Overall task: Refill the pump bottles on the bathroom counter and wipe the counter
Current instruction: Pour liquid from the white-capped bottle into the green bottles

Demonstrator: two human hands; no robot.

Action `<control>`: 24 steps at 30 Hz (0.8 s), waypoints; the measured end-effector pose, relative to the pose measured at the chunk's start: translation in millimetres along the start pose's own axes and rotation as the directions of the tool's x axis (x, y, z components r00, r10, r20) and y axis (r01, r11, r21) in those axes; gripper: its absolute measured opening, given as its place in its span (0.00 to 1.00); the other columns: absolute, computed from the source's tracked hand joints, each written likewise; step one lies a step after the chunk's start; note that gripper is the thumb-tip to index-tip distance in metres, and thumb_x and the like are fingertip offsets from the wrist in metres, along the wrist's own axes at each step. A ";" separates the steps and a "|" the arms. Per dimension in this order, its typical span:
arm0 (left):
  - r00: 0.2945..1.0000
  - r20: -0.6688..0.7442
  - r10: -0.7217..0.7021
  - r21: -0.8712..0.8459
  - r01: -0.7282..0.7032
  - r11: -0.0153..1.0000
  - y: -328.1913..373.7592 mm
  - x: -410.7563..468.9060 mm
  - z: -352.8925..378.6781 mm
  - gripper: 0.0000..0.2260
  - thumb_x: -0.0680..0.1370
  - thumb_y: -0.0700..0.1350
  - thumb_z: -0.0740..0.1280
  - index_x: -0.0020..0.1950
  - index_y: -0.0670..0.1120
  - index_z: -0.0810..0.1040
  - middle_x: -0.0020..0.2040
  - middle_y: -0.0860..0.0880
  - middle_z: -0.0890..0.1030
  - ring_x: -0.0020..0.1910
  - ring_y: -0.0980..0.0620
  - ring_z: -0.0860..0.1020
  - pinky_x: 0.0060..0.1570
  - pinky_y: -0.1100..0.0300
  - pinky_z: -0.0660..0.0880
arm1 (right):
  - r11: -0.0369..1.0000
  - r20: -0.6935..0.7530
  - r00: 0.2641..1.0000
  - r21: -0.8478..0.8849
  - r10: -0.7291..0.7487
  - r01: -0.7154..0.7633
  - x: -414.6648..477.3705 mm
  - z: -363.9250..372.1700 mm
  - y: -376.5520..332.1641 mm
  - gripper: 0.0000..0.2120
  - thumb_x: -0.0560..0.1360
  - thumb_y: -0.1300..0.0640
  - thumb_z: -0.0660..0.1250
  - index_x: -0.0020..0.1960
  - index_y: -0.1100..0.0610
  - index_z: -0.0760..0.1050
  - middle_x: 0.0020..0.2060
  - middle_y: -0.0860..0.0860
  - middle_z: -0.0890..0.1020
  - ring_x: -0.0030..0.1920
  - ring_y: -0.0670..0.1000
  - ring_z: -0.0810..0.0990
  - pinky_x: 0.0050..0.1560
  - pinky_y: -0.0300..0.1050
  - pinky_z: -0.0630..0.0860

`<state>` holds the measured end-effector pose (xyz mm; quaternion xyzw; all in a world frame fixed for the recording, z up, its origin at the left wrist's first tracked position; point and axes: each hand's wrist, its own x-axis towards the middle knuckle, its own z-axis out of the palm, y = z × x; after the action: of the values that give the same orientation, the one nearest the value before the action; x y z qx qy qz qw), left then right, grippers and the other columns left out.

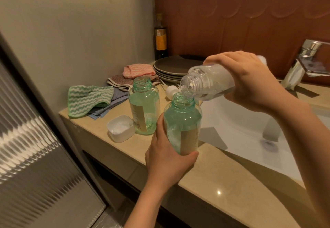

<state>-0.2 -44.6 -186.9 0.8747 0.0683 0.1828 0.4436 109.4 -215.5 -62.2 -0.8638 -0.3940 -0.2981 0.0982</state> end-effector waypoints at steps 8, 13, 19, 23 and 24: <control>1.000 0.000 0.000 -0.008 0.000 1.000 -0.1 -0.8 -0.8 0.51 0.61 0.55 0.77 0.72 0.63 0.45 0.69 0.59 0.67 0.66 0.54 0.68 0.64 0.54 0.67 | 1.000 -0.005 1.000 0.001 -0.007 0.007 -0.2 -0.7 0.1 0.34 0.62 0.64 0.77 0.65 0.53 0.70 0.59 0.54 0.77 0.57 0.59 0.74 0.57 0.56 0.68; 1.000 0.001 -0.003 -0.009 0.003 1.000 0.1 -0.9 -1.1 0.51 0.61 0.55 0.77 0.73 0.63 0.45 0.69 0.59 0.67 0.66 0.54 0.68 0.65 0.52 0.67 | 1.000 -0.004 1.000 0.001 -0.004 0.004 -0.2 -0.3 -0.9 0.34 0.62 0.64 0.77 0.65 0.53 0.70 0.59 0.54 0.77 0.57 0.59 0.74 0.57 0.55 0.68; 1.000 0.005 -0.011 -0.007 0.011 1.000 -0.1 -0.7 -0.8 0.51 0.61 0.56 0.77 0.73 0.63 0.44 0.69 0.59 0.67 0.66 0.54 0.68 0.65 0.54 0.66 | 1.000 0.001 1.000 -0.004 -0.001 0.001 -0.1 -0.2 -1.1 0.34 0.62 0.63 0.77 0.65 0.52 0.69 0.59 0.54 0.77 0.58 0.59 0.73 0.58 0.57 0.68; 1.000 0.009 -0.010 -0.009 0.011 1.000 0.6 -0.4 -0.8 0.51 0.61 0.55 0.77 0.73 0.62 0.44 0.70 0.59 0.66 0.66 0.54 0.68 0.65 0.55 0.66 | 1.000 0.000 1.000 -0.006 0.001 -0.001 0.1 -0.5 -1.1 0.34 0.62 0.63 0.77 0.65 0.52 0.69 0.59 0.54 0.77 0.58 0.59 0.73 0.58 0.57 0.68; 1.000 0.007 -0.011 -0.008 0.011 1.000 0.7 -0.3 -0.9 0.51 0.61 0.55 0.77 0.73 0.62 0.45 0.70 0.59 0.67 0.66 0.54 0.68 0.65 0.54 0.66 | 1.000 -0.002 1.000 -0.007 0.001 -0.001 0.1 -0.8 -1.1 0.34 0.62 0.64 0.77 0.65 0.52 0.69 0.59 0.54 0.77 0.58 0.59 0.73 0.58 0.57 0.68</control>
<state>-0.8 -44.4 -185.9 0.8732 0.0708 0.1777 0.4483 108.3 -215.0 -61.5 -0.8641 -0.3922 -0.3004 0.0958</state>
